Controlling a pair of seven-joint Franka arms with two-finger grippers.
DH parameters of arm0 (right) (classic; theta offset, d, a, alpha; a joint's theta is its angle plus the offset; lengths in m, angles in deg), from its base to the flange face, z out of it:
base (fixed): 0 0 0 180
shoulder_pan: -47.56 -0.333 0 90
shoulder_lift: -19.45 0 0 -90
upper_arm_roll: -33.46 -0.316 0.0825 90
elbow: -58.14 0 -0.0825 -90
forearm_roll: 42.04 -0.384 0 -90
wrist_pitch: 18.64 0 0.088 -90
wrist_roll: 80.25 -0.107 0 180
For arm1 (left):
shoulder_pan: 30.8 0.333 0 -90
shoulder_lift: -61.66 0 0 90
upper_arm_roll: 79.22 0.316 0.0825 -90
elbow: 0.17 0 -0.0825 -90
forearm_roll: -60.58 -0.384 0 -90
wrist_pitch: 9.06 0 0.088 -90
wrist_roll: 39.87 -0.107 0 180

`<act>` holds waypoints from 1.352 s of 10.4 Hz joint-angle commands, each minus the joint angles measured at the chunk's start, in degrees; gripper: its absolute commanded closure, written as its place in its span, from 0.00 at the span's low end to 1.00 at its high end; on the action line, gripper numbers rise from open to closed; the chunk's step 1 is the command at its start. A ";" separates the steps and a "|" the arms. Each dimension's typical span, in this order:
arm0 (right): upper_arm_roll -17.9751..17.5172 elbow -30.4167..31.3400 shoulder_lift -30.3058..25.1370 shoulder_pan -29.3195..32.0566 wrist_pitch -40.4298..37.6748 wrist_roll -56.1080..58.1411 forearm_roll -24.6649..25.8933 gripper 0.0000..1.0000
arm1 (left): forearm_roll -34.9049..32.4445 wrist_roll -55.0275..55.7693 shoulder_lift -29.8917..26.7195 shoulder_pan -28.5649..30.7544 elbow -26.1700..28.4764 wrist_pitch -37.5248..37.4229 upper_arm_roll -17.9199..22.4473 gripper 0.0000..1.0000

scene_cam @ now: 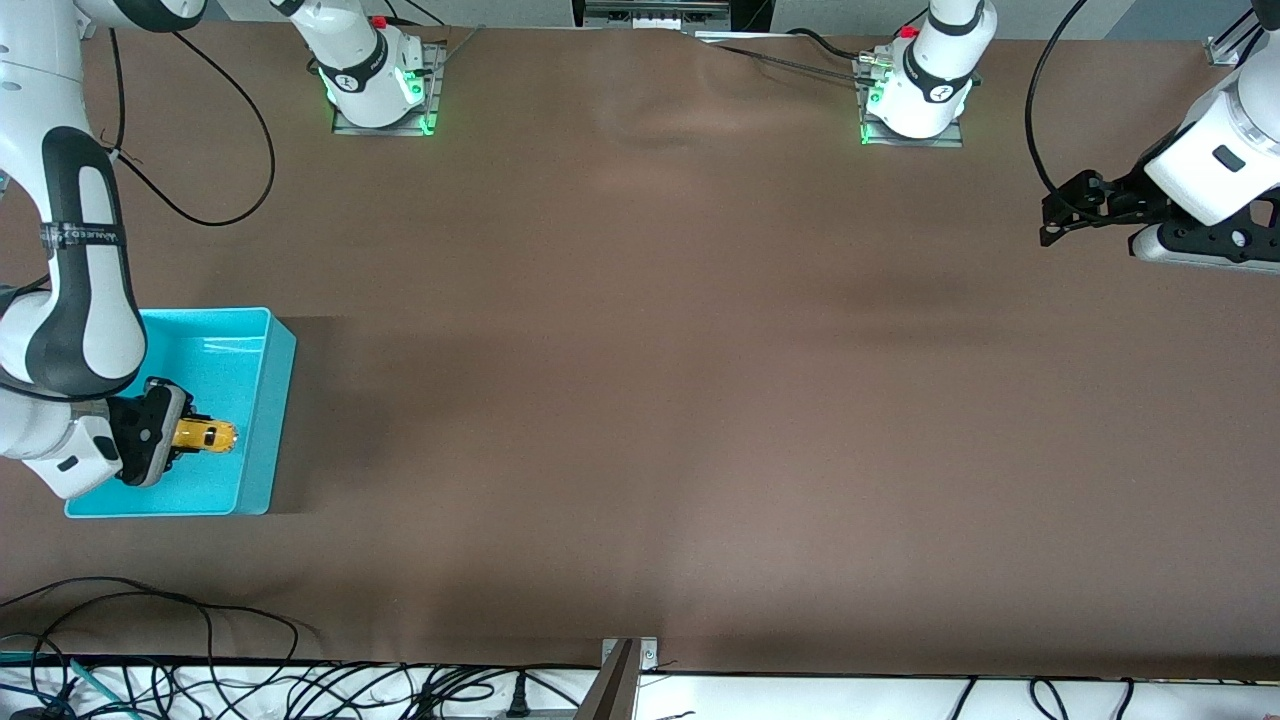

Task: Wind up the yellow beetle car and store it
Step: 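Lift the car with the right gripper and lower it into the box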

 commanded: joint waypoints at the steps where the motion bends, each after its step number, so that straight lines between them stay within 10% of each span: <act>1: -0.64 2.60 -0.35 1.99 2.71 3.59 -1.44 1.00 | 0.46 -0.93 0.70 0.35 -1.54 -0.58 -0.13 0.00; 11: -0.82 4.97 4.57 3.93 11.14 8.42 -4.42 1.00 | 0.46 -0.93 0.70 0.26 -1.62 -0.58 -0.31 0.00; 12: -0.82 4.97 5.09 3.93 11.50 8.43 -4.69 0.88 | 0.46 -0.93 0.70 0.26 -1.54 -0.58 -0.39 0.00; 13: -0.82 4.97 5.18 4.02 11.59 8.51 -4.86 0.04 | 0.46 -0.93 0.70 0.26 -1.54 -0.58 -0.39 0.00; 14: -0.90 4.89 5.10 3.93 11.59 8.77 -4.69 0.00 | 0.46 -0.93 0.70 0.17 -1.54 -0.58 -0.39 0.00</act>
